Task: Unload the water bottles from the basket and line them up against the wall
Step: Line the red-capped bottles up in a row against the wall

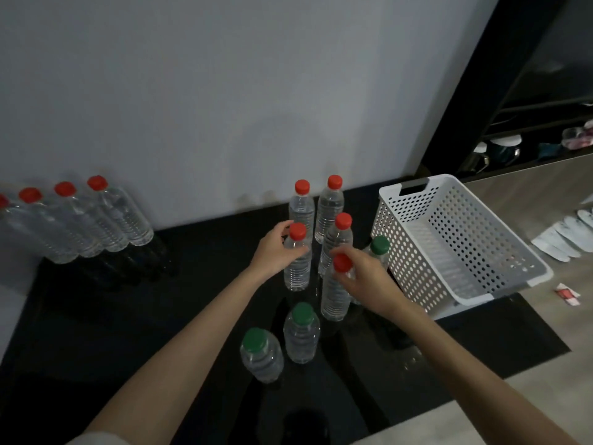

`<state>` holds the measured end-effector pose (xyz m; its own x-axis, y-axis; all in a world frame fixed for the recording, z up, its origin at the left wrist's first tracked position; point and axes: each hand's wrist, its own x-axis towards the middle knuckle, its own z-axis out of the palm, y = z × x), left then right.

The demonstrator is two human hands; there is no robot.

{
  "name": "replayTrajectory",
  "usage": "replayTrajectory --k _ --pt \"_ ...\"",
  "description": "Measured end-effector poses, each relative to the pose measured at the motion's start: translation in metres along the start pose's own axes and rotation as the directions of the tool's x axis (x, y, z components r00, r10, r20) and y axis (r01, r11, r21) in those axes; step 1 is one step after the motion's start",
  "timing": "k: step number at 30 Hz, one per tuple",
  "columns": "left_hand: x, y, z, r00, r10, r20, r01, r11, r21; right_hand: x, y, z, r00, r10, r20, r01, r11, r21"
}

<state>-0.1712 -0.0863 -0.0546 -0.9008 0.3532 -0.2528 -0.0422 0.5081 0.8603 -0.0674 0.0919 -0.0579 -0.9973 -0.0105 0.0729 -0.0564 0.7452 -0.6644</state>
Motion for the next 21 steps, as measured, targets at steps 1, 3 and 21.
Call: replayTrajectory --k 1,3,21 --pt "0.005 -0.003 0.004 1.0 -0.016 0.009 0.016 1.0 0.009 -0.001 0.005 0.004 1.0 -0.01 -0.001 0.01 0.999 0.033" --pt "0.013 -0.011 0.009 0.999 -0.032 0.024 0.031 0.999 0.035 -0.001 0.012 0.011 1.0 0.011 -0.011 -0.01 0.995 0.1" --pt "-0.005 -0.057 -0.004 0.987 0.01 -0.161 0.007 0.995 0.104 0.015 0.024 0.036 0.991 0.121 0.059 -0.127 0.986 0.105"
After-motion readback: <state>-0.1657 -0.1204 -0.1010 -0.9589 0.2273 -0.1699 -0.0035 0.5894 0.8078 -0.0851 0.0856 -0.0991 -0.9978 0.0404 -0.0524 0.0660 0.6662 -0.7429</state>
